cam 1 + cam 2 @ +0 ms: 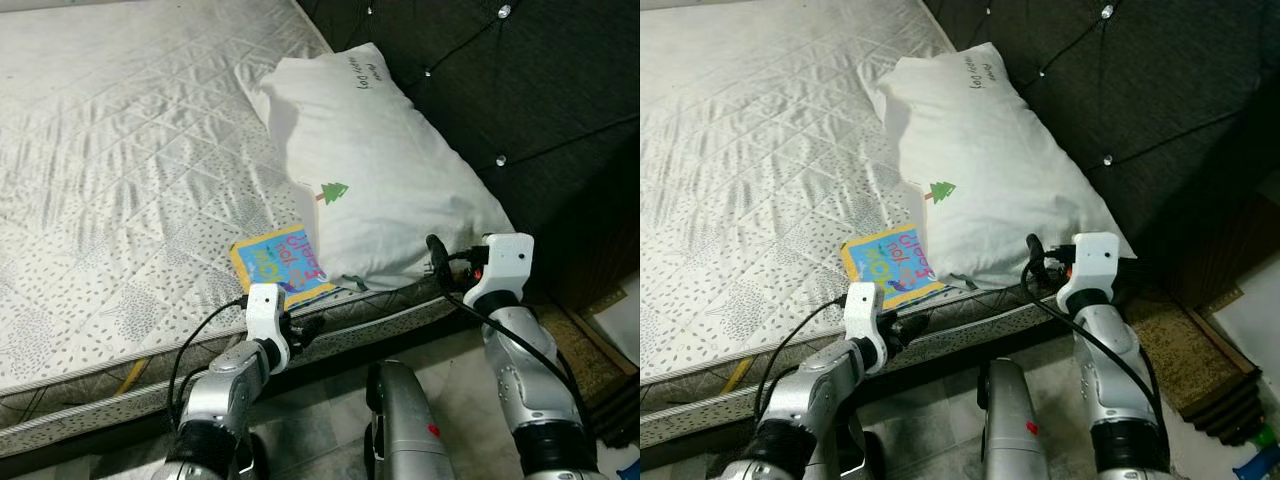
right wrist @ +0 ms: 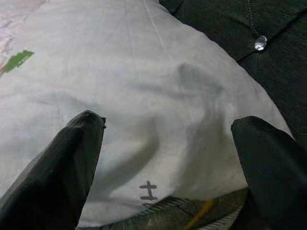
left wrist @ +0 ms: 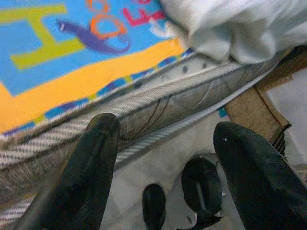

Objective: Clean up the room

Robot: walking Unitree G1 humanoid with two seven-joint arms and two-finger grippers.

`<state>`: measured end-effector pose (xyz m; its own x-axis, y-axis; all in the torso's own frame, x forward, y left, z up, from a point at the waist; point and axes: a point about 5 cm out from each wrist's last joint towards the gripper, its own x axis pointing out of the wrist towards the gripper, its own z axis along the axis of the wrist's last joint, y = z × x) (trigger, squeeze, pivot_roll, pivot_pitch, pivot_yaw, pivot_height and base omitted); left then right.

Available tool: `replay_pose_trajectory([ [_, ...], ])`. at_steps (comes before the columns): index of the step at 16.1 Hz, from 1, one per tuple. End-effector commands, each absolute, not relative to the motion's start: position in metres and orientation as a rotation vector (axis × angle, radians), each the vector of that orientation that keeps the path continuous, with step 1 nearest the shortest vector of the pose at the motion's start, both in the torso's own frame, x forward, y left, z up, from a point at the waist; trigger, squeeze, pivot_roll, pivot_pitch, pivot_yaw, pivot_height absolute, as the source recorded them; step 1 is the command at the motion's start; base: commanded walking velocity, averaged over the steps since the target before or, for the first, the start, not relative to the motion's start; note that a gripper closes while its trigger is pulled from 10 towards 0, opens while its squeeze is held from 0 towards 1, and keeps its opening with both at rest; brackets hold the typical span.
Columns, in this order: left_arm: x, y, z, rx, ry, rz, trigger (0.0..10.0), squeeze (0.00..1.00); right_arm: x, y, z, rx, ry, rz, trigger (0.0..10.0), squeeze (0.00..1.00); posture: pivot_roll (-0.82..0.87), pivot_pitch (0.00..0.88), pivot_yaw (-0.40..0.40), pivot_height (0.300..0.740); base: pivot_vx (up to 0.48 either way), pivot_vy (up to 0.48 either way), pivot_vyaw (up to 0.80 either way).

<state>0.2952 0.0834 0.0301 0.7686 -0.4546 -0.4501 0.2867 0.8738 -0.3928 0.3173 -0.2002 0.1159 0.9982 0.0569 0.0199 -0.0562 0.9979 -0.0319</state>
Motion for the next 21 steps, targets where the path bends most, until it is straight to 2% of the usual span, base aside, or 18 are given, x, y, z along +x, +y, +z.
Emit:
replay_pose_trajectory([
  [1, 0.294, 0.083, 0.025, -0.333, 0.580, -0.398, 10.0, 0.00, 0.315, -0.207, 0.120, -0.040, -0.035, 0.031, 10.0, 0.00, -0.24, 0.154, -0.016, 0.574, 0.000, 0.000, 0.00],
  [8, 0.305, 0.104, 0.014, -0.325, 0.583, -0.306, 10.0, 0.00, 0.303, -0.217, 0.118, -0.059, -0.009, 0.030, 10.0, 0.00, -0.26, 0.186, -0.020, 0.574, 0.000, 0.000, 0.00],
  [21, 0.315, 0.139, 0.019, -0.281, 0.525, -0.189, 10.0, 0.00, 0.302, -0.220, 0.116, -0.064, 0.011, 0.020, 10.0, 0.00, -0.25, 0.187, -0.020, 0.574, 0.000, 0.000, 0.00],
])
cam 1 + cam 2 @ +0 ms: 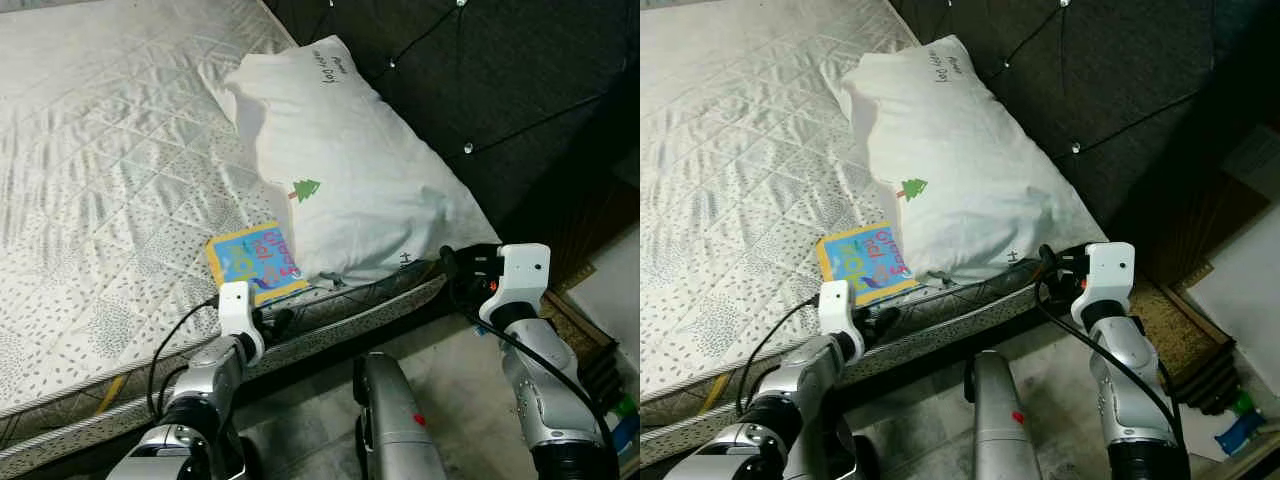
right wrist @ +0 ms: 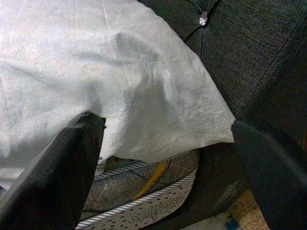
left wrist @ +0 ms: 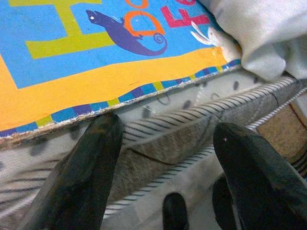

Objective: Clean up the room

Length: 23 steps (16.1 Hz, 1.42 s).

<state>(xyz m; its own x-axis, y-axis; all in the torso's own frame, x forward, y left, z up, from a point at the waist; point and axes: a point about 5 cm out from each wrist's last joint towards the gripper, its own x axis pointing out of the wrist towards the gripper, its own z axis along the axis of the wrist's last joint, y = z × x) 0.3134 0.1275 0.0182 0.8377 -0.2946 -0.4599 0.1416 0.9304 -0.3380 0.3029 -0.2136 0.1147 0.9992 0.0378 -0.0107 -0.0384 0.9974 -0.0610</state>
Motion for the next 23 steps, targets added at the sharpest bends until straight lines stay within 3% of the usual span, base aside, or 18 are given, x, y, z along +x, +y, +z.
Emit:
replay_pose_trajectory([
  [1, 0.315, 0.141, 0.019, -0.280, 0.525, -0.182, 10.0, 0.00, 0.302, -0.220, 0.115, -0.064, 0.012, 0.019, 10.0, 0.00, -0.25, 0.187, -0.019, 0.574, 0.000, 0.000, 0.00],
  [8, 0.315, 0.150, 0.020, -0.269, 0.515, -0.160, 10.0, 0.00, 0.304, -0.219, 0.114, -0.064, 0.016, 0.019, 10.0, 0.00, -0.24, 0.172, -0.018, 0.574, 0.000, 0.000, 0.00],
  [16, 0.316, 0.115, 0.033, -0.258, 0.433, -0.302, 10.0, 0.00, 0.315, -0.209, 0.118, -0.048, -0.009, 0.044, 10.0, 0.00, -0.20, 0.136, -0.023, 0.574, 0.000, 0.000, 0.00],
  [21, 0.313, 0.106, 0.066, -0.208, 0.236, -0.338, 10.0, 0.00, 0.325, -0.198, 0.119, -0.022, -0.016, 0.059, 10.0, 0.00, -0.17, 0.107, -0.023, 0.574, 0.000, 0.000, 0.00],
  [23, 0.311, 0.120, 0.077, -0.127, 0.099, -0.243, 10.0, 0.00, 0.327, -0.179, 0.112, 0.011, 0.018, 0.098, 10.0, 0.00, -0.14, 0.075, -0.027, 0.574, 0.000, 0.000, 0.00],
])
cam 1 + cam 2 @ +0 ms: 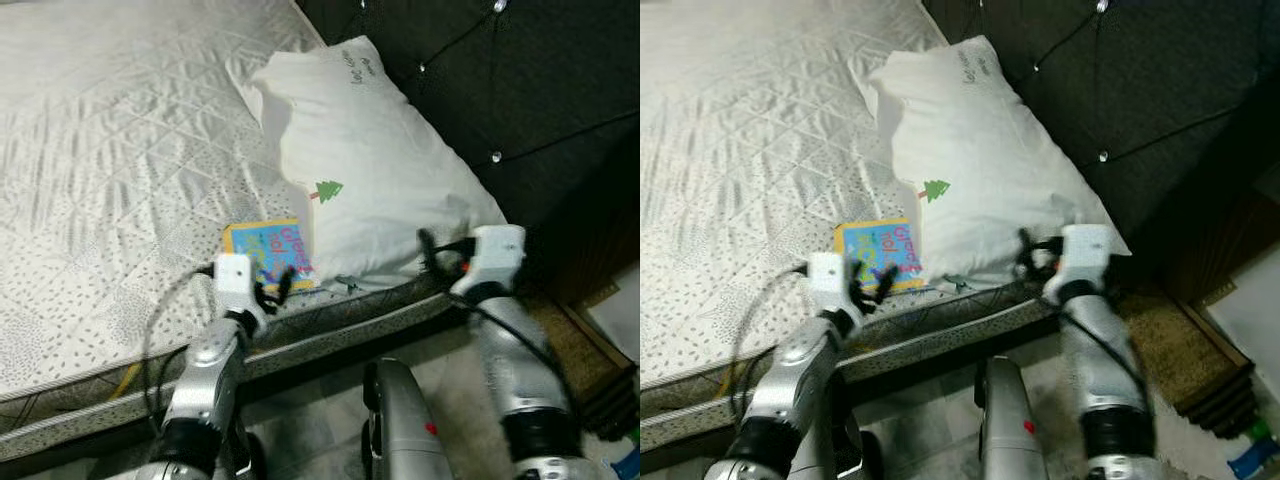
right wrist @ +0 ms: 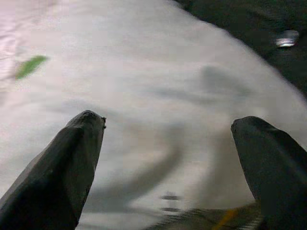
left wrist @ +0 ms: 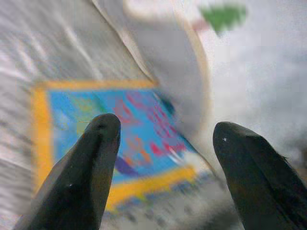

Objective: Clean up the room

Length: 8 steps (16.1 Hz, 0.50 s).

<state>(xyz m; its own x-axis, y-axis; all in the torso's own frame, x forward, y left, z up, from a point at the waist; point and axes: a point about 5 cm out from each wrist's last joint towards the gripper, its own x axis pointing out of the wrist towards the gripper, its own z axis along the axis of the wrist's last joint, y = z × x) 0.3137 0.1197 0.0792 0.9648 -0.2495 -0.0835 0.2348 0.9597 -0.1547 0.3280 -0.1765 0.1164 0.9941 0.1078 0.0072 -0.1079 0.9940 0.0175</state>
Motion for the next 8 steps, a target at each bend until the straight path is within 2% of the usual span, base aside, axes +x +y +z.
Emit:
replay_pose_trajectory([
  [1, 0.310, 0.132, 0.079, -0.103, 0.070, -0.164, 10.0, 0.00, 0.327, -0.168, 0.111, 0.029, 0.013, 0.127, 10.0, 0.00, -0.13, 0.051, -0.027, 0.574, 0.000, 0.000, 0.00],
  [3, 0.307, 0.152, 0.084, -0.070, 0.036, -0.052, 10.0, 0.00, 0.331, -0.150, 0.115, 0.089, -0.009, 0.171, 10.0, 0.00, -0.11, 0.020, -0.026, 0.574, 0.000, 0.000, 0.00],
  [6, 0.298, 0.175, 0.095, 0.007, -0.036, 0.061, 10.0, 0.00, 0.342, -0.137, 0.133, 0.152, -0.079, 0.222, 10.0, 0.00, -0.08, 0.000, -0.023, 0.574, 0.000, 0.000, 0.00],
  [8, 0.296, 0.179, 0.100, -0.013, -0.069, 0.053, 10.0, 0.00, 0.347, -0.133, 0.141, 0.169, -0.103, 0.242, 10.0, 0.00, -0.08, 0.000, -0.022, 0.574, 0.000, 0.000, -0.49],
])
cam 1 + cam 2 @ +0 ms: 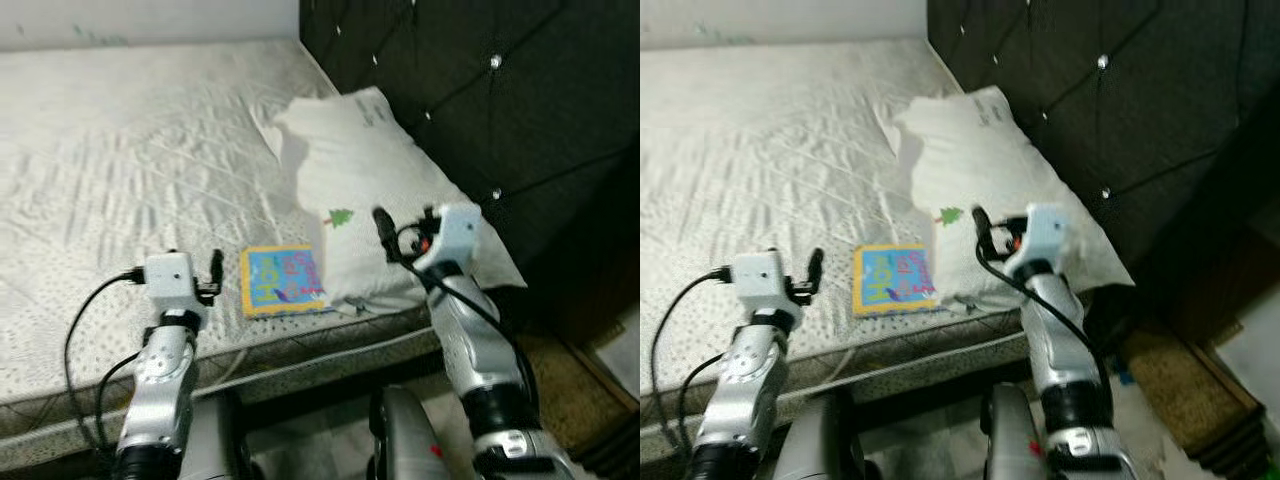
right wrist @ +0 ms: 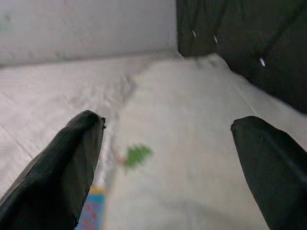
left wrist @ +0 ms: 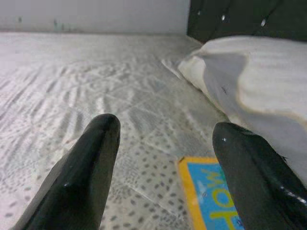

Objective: Clean up the room

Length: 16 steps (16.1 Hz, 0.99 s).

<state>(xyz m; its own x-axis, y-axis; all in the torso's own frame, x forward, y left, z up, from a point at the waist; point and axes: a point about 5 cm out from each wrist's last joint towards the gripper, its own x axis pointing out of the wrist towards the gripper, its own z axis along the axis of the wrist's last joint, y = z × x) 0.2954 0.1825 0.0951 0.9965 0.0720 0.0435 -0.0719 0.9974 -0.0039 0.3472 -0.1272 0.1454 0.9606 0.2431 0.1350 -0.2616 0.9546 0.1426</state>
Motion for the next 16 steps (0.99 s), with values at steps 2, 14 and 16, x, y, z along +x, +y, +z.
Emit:
replay_pose_trajectory([
  [2, 0.293, 0.179, 0.107, -0.078, -0.144, 0.000, 10.0, 0.00, 0.352, -0.127, 0.148, 0.195, -0.118, 0.253, 10.0, 0.00, -0.07, 0.000, -0.023, 0.574, 0.000, 0.000, -0.49],
  [14, 0.295, 0.178, 0.098, -0.076, -0.081, 0.027, 10.0, 0.00, 0.344, -0.117, 0.140, 0.168, -0.120, 0.305, 10.0, 0.00, -0.09, 0.000, -0.009, 0.574, 0.000, 0.000, -0.45],
  [16, 0.295, 0.177, 0.098, -0.096, -0.083, 0.017, 10.0, 0.00, 0.339, -0.116, 0.138, 0.175, -0.125, 0.349, 10.0, 0.00, -0.09, 0.011, -0.008, 0.574, 0.000, 0.000, 0.00],
])
